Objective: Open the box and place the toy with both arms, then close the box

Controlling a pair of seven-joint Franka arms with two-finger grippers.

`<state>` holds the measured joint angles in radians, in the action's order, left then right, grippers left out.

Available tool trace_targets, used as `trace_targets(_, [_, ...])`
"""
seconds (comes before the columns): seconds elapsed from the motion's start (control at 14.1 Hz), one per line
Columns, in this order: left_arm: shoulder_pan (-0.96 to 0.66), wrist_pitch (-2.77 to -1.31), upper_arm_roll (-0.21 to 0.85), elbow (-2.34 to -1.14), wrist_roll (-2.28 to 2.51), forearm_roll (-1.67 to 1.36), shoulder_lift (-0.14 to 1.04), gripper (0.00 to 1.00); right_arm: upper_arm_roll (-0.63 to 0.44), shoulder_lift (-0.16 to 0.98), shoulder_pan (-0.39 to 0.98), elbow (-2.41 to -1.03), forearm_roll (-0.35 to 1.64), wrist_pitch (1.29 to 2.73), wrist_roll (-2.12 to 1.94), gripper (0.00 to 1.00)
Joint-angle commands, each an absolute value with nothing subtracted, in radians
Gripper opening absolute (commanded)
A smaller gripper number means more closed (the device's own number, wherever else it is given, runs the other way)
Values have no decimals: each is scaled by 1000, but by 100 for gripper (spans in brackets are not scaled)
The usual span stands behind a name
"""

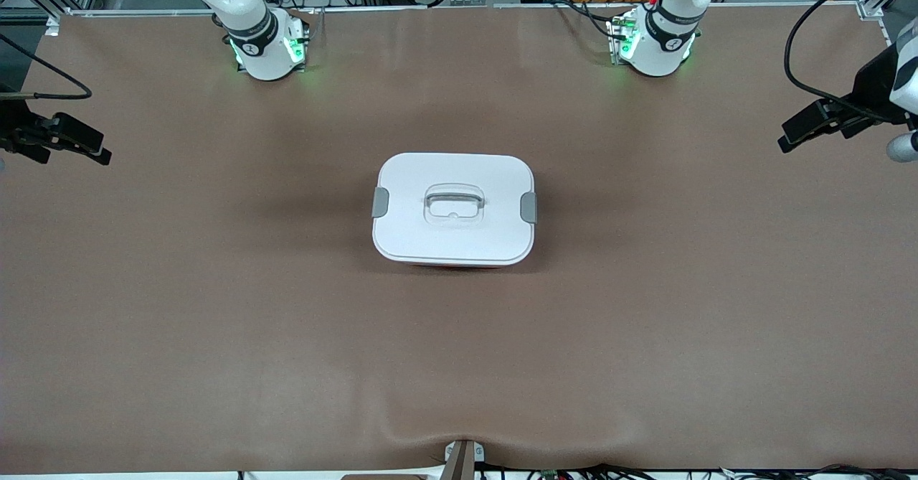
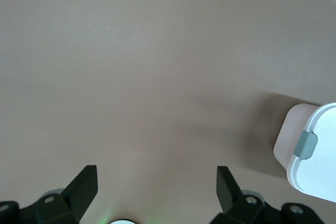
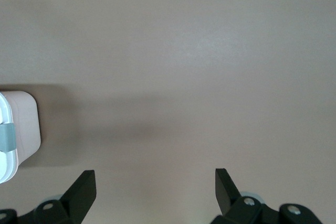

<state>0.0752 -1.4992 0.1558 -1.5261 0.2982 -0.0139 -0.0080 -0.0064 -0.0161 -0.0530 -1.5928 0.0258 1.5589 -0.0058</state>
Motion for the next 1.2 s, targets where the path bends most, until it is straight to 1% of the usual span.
trace_targets(0.0, [77, -1499, 161, -1502, 279, -2, 0, 100, -2, -5, -57, -1571, 25, 1551, 5, 100])
trace_targets(0.42, [28, -1499, 123, -1503, 239, 8, 0, 100, -2, 2, -55, -1569, 26, 1552, 5, 100])
trace_targets(1.13, [34, -1497, 124, -1502, 192, 21, 5, 100, -2, 9, -48, -1569, 28, 1551, 5, 100])
